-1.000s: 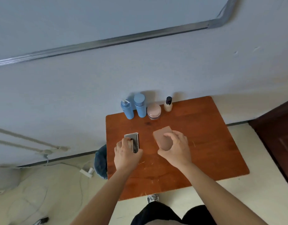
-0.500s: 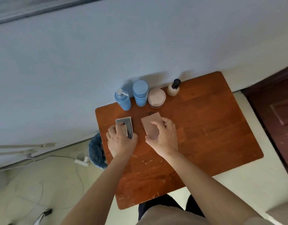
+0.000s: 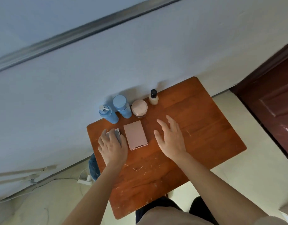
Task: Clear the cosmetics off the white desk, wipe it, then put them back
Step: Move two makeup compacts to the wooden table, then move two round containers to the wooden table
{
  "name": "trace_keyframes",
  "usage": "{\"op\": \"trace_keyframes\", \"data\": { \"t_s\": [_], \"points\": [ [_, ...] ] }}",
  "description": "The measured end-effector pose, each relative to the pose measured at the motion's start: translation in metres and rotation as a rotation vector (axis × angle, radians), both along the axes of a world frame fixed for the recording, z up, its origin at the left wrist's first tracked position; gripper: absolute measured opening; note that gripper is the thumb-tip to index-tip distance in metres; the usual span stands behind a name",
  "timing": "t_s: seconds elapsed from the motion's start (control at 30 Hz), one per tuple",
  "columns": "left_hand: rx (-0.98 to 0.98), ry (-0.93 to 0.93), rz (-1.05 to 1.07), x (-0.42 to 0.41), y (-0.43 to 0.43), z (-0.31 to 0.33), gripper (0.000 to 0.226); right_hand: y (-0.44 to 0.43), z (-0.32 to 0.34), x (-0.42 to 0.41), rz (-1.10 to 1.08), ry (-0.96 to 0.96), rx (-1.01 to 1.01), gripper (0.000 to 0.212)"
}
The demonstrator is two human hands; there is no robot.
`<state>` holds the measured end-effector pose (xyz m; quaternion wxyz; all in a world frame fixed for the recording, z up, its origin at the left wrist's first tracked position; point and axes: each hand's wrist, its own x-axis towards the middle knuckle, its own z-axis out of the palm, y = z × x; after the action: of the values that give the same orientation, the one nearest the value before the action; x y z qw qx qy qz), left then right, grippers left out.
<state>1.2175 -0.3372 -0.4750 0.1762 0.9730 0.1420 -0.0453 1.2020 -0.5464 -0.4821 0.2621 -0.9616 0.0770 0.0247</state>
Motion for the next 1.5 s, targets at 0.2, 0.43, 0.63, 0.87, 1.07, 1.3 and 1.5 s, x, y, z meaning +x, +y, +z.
{"op": "trace_keyframes", "data": {
  "t_s": [0.2,0.43,0.63,0.87,1.07,1.3,1.5],
  "points": [
    [0.046,-0.275,-0.569,-0.003,-0.102,0.057,0.046,-0.141,0.056,-0.056,-0.280,-0.156,-0.133,0.053],
    [-0.018,-0.485,-0.976,-0.088,-0.335,0.148,0.057,-0.320,0.120,-0.235,-0.600,-0.319,-0.287,0.060],
    [-0.188,-0.619,-1.274,-0.244,-0.536,0.190,0.060,-0.446,0.168,-0.435,-0.923,-0.466,-0.394,0.074],
    [-0.343,-0.651,-1.662,-0.426,-0.701,0.214,0.060,-0.533,0.180,-0.644,-1.338,-0.465,-0.485,0.083],
    [-0.397,-0.636,-1.944,-0.527,-0.801,0.196,0.061,-0.576,0.163,-0.747,-1.586,-0.404,-0.528,0.087],
    [-0.537,-0.531,-2.158,-0.630,-0.929,0.183,0.062,-0.649,0.160,-0.841,-1.785,-0.240,-0.602,0.090],
    [-0.559,-0.431,-2.380,-0.742,-1.018,0.174,0.062,-0.691,0.165,-0.929,-1.977,-0.203,-0.641,0.088]
  ]
}}
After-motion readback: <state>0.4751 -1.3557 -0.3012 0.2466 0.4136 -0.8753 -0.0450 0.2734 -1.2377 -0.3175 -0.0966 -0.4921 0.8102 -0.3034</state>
